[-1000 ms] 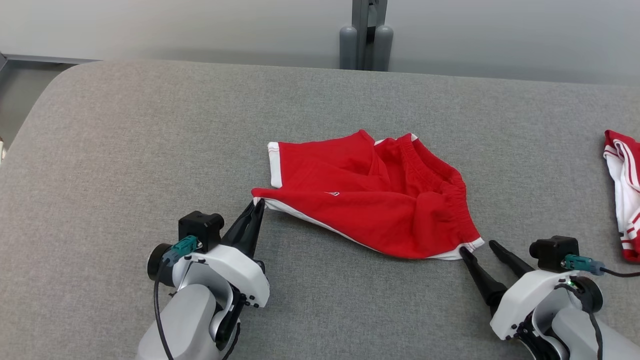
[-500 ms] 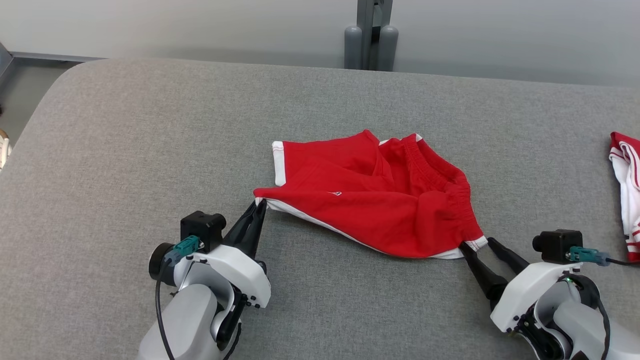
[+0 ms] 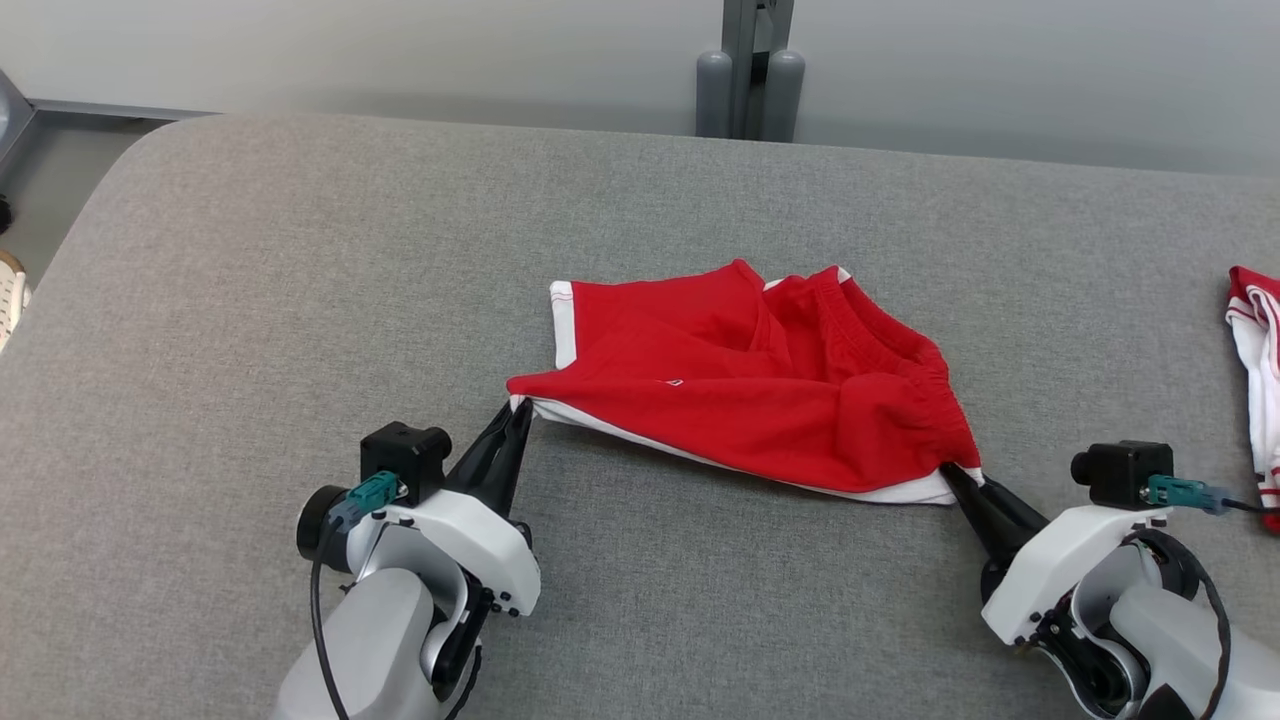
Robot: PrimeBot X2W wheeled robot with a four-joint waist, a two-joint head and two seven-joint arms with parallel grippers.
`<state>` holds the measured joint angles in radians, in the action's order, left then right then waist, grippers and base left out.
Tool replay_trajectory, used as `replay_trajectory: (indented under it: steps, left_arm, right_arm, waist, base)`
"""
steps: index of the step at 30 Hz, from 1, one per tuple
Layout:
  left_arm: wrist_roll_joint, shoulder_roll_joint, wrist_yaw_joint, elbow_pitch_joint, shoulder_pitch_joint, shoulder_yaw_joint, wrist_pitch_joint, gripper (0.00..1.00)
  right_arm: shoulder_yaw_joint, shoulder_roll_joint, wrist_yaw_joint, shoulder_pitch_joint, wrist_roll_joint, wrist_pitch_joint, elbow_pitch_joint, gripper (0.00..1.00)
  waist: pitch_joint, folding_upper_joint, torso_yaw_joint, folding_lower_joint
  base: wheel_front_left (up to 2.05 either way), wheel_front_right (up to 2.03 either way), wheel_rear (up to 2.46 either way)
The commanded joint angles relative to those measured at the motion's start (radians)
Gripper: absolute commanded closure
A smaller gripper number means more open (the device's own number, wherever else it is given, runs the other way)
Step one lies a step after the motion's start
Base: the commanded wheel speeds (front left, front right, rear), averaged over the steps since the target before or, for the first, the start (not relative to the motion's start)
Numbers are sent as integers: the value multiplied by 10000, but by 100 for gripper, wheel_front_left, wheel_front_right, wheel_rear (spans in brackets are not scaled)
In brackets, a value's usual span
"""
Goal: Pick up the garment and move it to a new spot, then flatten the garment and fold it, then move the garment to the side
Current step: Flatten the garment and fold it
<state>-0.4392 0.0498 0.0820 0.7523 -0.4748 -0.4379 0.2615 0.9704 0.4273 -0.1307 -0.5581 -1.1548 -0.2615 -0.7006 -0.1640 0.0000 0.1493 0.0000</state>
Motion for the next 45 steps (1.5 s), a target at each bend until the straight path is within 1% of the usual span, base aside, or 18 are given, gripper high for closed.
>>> replay_trajectory:
  steps: [1, 7, 13, 16, 22, 23, 24, 25, 26, 28, 32, 37, 42, 45]
  left_arm:
    - [56, 46, -15, 20, -10, 46, 43, 100]
    - [-137, 98, 138, 310, 113, 48, 19, 100]
    - [-438, 429, 321, 384, 78, -16, -323, 100]
    - [-679, 743, 411, 151, 23, -88, -653, 100]
    - [-1122, 1448, 468, -880, -358, -446, -1510, 100]
    - [-1292, 1681, 473, -1372, -554, -710, -1893, 100]
    - [-1428, 1776, 477, -1622, -656, -822, -2083, 100]
    - [-1590, 1864, 478, -1887, -792, -894, -2272, 100]
    - [-1996, 2001, 478, -2362, -1140, -926, -2614, 100]
    - [-2333, 2138, 479, -2750, -1497, -924, -2906, 100]
    - [-2922, 2102, 481, -3252, -2164, -812, -3323, 100]
    - [-3200, 1960, 425, -3400, -2695, -608, -3341, 100]
    - [-3562, 1708, 419, -3400, -2542, -461, -3372, 100]
    - [-3647, 1742, 393, -3345, -2399, -458, -3394, 100]
  right_arm:
    - [-87, 94, -3, 122, 16, -48, 9, 100]
    - [-680, 178, -3, 397, -38, -49, 558, 100]
    - [-1203, 447, -3, 531, -23, -51, 1278, 100]
    - [-1446, 591, -3, 380, -11, -50, 1615, 100]
    - [-1528, 1009, -2, -280, 251, -52, 2099, 100]
    - [-1530, 1100, -2, -596, 273, -52, 2172, 100]
    - [-1542, 1133, -2, -791, 264, -47, 2189, 100]
    - [-1565, 1167, -2, -1000, 217, -11, 2203, 100]
    - [-1663, 1240, -2, -1430, 181, 53, 2131, 100]
    - [-1697, 1328, -2, -1891, 397, 124, 1914, 100]
    - [-1766, 1183, -2, -2804, 871, 192, 1273, 100]
    - [-2163, 664, -3, -3508, 711, 396, 532, 100]
    - [-2357, 387, -3, -3613, 428, 589, 458, 100]
    - [-2365, 339, -3, -3494, 303, 729, 471, 100]
  waist:
    - [24, 0, -20, 0]
    - [348, 0, -180, 0]
    - [944, 0, -383, 0]
    - [1296, 0, -471, 0]
    - [1916, 0, -604, 0]
    - [2049, 0, -635, 0]
    - [2112, 0, -652, 0]
    - [2171, 0, -673, 0]
    - [2281, 0, -710, 0]
    - [2367, 0, -748, 0]
    - [2512, 0, -822, 0]
    - [2623, 0, -921, 0]
    - [2625, 0, -984, 0]
    - [2562, 0, -1019, 0]
  base:
    - [0, 0, 0]
    - [0, 0, 0]
    - [0, 0, 0]
    - [0, 0, 0]
    - [0, 0, 0]
    - [0, 0, 0]
    - [0, 0, 0]
    - [0, 0, 0]
    - [0, 0, 0]
    - [0, 0, 0]
    - [0, 0, 0]
    - [0, 0, 0]
    - [0, 0, 0]
    - [0, 0, 0]
